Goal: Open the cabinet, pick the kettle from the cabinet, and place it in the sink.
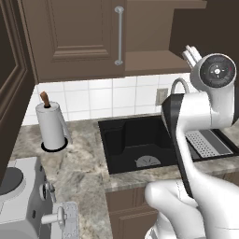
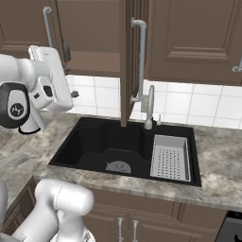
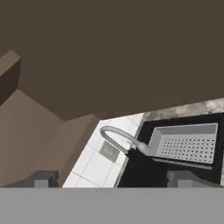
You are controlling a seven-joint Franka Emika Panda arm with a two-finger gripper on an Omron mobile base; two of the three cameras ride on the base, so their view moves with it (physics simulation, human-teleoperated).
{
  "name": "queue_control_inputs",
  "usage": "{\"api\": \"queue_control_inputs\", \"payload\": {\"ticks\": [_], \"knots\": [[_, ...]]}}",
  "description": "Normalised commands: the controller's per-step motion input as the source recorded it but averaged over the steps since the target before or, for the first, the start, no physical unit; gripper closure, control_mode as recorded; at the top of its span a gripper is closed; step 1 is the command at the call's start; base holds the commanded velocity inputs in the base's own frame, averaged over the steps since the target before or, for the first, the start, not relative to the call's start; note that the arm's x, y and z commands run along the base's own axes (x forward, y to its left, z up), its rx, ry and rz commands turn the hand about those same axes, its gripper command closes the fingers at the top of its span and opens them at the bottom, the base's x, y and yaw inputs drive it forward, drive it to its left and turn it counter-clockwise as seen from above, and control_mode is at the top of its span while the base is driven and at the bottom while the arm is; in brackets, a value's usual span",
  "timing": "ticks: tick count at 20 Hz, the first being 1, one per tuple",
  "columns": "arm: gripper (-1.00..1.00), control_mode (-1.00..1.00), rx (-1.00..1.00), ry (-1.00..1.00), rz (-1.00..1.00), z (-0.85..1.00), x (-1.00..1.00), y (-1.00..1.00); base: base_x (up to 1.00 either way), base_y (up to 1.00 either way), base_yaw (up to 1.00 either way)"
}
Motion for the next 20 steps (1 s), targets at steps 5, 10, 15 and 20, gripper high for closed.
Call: {"api": "queue_control_inputs", "payload": {"ticks": [5, 10, 15, 20], "knots": [[-1.0, -1.0, -0.2, 0.05, 0.32, 0.11, -0.02, 0.38, 0.0, 0.0, 0.0], [-1.0, -1.0, -0.19, 0.04, 0.32, 0.11, 0.0, 0.37, 0.0, 0.0, 0.0], [-1.0, -1.0, -0.21, 0.02, 0.26, 0.1, 0.01, 0.37, 0.0, 0.0, 0.0], [-1.0, -1.0, -0.2, 0.09, 0.21, 0.09, 0.08, 0.33, 0.0, 0.0, 0.0]]}}
